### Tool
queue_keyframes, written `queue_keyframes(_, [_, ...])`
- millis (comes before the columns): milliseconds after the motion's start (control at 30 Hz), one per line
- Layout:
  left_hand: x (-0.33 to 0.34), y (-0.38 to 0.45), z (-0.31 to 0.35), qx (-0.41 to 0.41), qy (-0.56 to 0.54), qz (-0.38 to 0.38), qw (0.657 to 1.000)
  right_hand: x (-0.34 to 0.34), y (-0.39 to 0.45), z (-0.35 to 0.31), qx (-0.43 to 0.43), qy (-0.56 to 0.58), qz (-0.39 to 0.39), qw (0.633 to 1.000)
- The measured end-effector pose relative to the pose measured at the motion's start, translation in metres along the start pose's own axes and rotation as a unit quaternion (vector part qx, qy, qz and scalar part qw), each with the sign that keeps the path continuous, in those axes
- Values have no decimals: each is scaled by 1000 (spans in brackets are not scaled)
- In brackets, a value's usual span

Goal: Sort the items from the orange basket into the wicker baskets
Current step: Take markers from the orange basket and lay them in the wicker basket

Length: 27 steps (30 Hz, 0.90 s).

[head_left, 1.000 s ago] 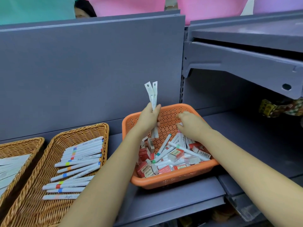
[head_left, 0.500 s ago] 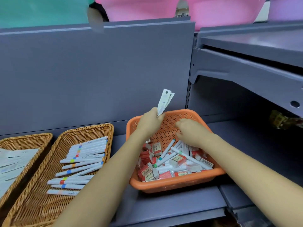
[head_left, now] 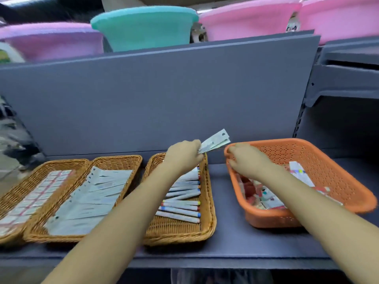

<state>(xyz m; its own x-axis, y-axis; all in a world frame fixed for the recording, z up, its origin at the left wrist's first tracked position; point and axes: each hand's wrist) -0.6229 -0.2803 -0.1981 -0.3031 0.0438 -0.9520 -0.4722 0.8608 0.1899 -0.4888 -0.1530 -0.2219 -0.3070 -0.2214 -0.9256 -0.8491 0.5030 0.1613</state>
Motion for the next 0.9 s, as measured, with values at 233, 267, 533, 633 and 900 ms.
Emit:
queue_keyframes(233, [33,-60,-114,-8,54,-15,998,49,13,-110,-4,12,3,1000])
queue_keyframes(267, [37,-66,-128,-7,58,-17,998,57,16,-123,-3,12,-6,1000])
queue_keyframes(533, [55,-86,-197,-23,40,-36,998,94,39,-196,-44,9,-29,999])
queue_keyframes(633, [63,-83,-215,-37,35,-31,998,100,54,-211,-72,11,-35,997])
queue_keyframes(900, [77,-70,-244,-81,-5,-47,996,108,91,-239,-79,111,-41,990])
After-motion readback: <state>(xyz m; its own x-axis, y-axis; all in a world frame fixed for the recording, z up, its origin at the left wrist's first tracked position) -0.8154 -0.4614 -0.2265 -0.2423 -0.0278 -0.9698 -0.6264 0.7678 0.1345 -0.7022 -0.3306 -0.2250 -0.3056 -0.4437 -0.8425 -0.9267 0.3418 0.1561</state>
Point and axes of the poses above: each hand's wrist, its own y-axis towards the middle knuckle, its own x-axis out of the palm, z = x × y, and after that the axes turned 15 degrees about y, right-handed
